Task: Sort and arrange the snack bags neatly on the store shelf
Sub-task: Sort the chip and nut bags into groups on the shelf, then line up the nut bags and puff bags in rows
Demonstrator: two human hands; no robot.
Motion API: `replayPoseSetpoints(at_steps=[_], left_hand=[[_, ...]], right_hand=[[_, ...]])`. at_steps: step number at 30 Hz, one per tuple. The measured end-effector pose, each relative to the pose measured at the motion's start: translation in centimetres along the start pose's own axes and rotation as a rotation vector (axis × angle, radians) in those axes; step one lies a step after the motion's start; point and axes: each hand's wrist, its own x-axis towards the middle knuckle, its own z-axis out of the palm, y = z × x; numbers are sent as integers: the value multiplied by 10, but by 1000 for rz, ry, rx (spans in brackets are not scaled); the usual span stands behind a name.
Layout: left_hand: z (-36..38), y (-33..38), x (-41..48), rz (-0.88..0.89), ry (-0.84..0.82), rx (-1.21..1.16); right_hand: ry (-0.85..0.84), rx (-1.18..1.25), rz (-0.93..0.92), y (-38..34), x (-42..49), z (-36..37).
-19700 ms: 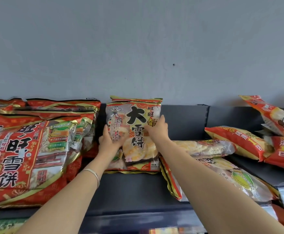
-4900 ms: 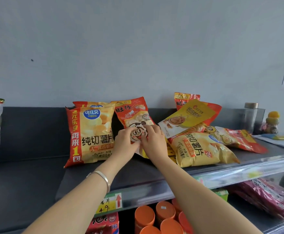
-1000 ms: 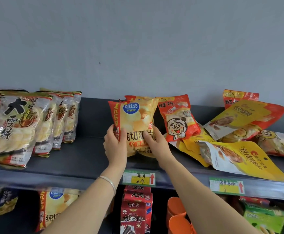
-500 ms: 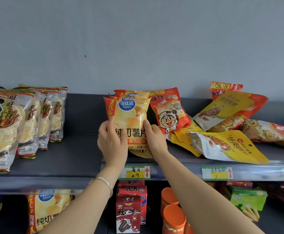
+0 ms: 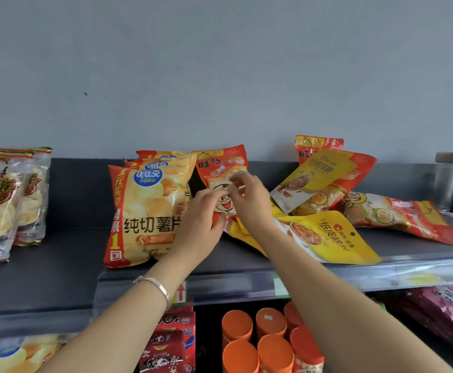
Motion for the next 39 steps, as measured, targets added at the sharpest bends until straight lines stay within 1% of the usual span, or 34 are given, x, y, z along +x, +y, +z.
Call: replayPoseSetpoints(at_steps=[3,5,7,9,13,15,19,23,26,27,29,31,32,33,35,37,39], left_hand=[[26,15,19,-132,-12,-97],[43,27,28,-136,-12,-93],[60,38,38,-115,-26,-39],[76,46,47,-119,-61,28],[104,44,53,-226,-220,178],[114,41,51,-268,-253,214],[115,39,53,-344,-153,249],[102,28,56,-549,-28,277],[94,18,58,-705,-12,268],[94,12,59,-752,-18,218],[92,2,62,-869,-25,3],[91,-9,66,-955,17,-217],[92,-13,68,-984,32,-287],[93,-18,70,-1003,39,-344],[96,-28,72,-996,49,-347],[98,-33,76,-927,55,-267],[93,-17,80,-842,48,-245]], right_hand=[[4,-62,37,23,19,-32],[-56,-104,103,43,29,-48],[-151,-178,164,64,38,-60],[-253,-274,175,84,42,-71],[-521,-422,106,115,39,-81],[-617,-459,69,126,35,-80],[-579,-405,51,135,39,-79],[-567,-286,67,124,47,-73],[-551,-173,129,111,55,-64],[-548,-130,170,106,57,-61],[-535,-29,271,98,62,-52],[-547,65,369,93,65,-43],[-566,129,419,92,67,-37],[-579,200,467,92,69,-31],[-557,307,522,92,72,-21],[-479,386,551,94,75,-16],[-372,446,560,91,75,-19]])
